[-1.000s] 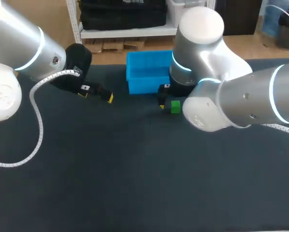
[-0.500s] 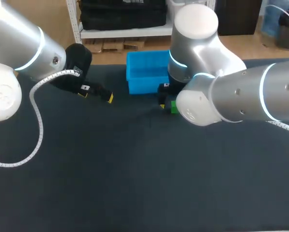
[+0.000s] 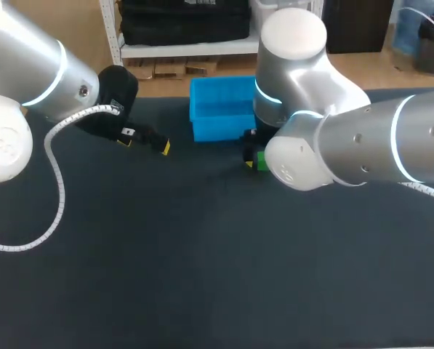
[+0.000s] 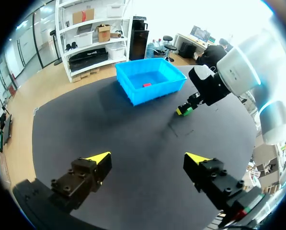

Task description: Use the left arm to pick the red cube and place it into the blue plastic box first, then use the right arm to grasp the green cube and put it into the same blue plastic box after the first action is fully finished.

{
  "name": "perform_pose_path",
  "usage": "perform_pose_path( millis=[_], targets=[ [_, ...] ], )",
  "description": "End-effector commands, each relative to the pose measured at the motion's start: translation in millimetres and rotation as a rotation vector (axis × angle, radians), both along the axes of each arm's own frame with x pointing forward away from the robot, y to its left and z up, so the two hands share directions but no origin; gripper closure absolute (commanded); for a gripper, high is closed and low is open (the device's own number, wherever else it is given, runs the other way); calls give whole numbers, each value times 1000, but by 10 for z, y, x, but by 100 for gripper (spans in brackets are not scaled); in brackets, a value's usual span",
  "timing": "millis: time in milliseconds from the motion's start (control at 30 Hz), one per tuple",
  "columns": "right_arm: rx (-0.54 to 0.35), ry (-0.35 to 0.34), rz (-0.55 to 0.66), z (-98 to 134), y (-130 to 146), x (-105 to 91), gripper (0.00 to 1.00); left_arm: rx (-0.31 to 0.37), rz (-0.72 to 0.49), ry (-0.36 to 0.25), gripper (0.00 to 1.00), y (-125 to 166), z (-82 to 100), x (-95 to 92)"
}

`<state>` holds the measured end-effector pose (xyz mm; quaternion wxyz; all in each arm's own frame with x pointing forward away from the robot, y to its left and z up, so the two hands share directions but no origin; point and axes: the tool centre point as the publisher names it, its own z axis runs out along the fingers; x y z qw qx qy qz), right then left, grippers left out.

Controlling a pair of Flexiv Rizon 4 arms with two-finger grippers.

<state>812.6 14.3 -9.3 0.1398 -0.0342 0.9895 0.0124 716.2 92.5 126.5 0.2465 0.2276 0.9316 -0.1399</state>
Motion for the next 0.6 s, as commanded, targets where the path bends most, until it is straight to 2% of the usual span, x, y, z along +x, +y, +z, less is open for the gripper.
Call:
perform_pose_path(
  millis=[33, 433, 600],
  targets=[
    [1, 0, -1, -16, 5, -35, 100, -3, -1, -2, 0, 10, -1, -6],
    [16, 6, -1, 1, 31, -50, 100, -3, -1, -2, 0, 10, -1, -6],
    [26, -9, -8, 92, 1, -61, 100, -3, -1, -2, 0, 10, -1, -6]
  ],
)
